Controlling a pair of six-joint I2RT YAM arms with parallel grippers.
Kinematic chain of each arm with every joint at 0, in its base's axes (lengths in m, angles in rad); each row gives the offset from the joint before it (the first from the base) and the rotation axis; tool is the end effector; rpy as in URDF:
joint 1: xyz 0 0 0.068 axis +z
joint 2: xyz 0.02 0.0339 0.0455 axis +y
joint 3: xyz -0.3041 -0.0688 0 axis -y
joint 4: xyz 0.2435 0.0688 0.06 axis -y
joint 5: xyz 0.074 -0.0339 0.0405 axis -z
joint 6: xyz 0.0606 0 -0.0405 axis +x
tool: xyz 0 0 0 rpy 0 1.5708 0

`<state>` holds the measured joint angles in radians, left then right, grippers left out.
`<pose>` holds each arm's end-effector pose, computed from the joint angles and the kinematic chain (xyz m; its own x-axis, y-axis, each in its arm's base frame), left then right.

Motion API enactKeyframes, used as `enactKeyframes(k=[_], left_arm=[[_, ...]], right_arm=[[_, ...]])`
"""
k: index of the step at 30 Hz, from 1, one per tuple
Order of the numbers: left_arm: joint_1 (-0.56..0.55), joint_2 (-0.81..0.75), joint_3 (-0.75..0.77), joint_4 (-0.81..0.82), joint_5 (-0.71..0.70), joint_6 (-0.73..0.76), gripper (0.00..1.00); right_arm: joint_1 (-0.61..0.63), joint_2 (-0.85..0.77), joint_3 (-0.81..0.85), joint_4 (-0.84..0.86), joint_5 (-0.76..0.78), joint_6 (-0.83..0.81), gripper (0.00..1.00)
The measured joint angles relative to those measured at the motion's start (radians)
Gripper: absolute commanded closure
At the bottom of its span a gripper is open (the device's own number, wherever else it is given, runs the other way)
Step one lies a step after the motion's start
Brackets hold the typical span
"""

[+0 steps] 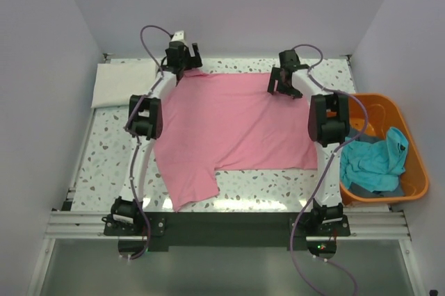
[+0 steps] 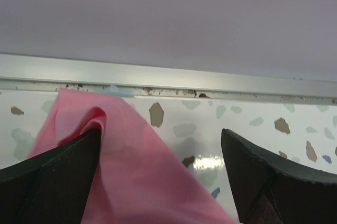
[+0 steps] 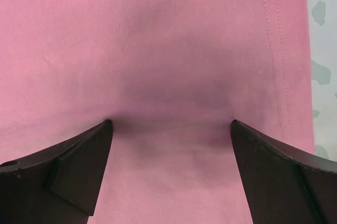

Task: Fold and stack the t-shirts
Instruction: Flatten the tshirt out

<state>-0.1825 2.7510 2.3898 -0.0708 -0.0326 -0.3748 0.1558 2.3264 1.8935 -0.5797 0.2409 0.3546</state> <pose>0.6616 -0.1201 0.1430 -0.4389 -0.2911 -0.8501 -0.0090 0.9475 -0.3198 0.5407 0.0703 0.1745 -0.7948 0.2165 -0.5670 0.2667 0.9638 -0.0059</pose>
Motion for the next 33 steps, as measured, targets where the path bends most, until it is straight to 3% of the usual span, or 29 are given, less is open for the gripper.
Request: enactKeyframes(k=[8,13,16,21,25,28,33], left_arm=[[0.023,0.026,0.037,0.124,0.032,-0.055,0.0],[-0.018,-0.114,-0.035,0.113,0.046,-0.01,0.0],[-0.077,-0.359,-0.225,0.084,0.043,0.029,0.0],[-0.187,-1.017,-0.777,0.127,0.048,0.032,0.0],[-0.175,-1.439,-1.16,0.163,0.021,-0.013,0.0],[-0.159,-1.554,-1.355,0.139,-0.027,-0.037,0.0],[-0.16,-1.5,-1.608,0.038,-0.066,-0.056,0.0]], right_arm=[[-0.005,-0.011,-0.01,0.002,-0.047,-0.035,0.01],[0.002,-0.099,-0.09,-0.011,-0.07,-0.06,0.01],[0.014,-0.217,-0.174,-0.011,-0.076,-0.064,0.01],[0.081,-0.46,-0.373,0.008,-0.046,-0.055,0.01],[0.178,-0.599,-0.548,0.019,-0.013,-0.023,0.01],[0.233,-0.655,-0.676,0.027,0.0,0.006,0.01],[0.247,-0.742,-0.887,0.035,0.016,0.053,0.01]])
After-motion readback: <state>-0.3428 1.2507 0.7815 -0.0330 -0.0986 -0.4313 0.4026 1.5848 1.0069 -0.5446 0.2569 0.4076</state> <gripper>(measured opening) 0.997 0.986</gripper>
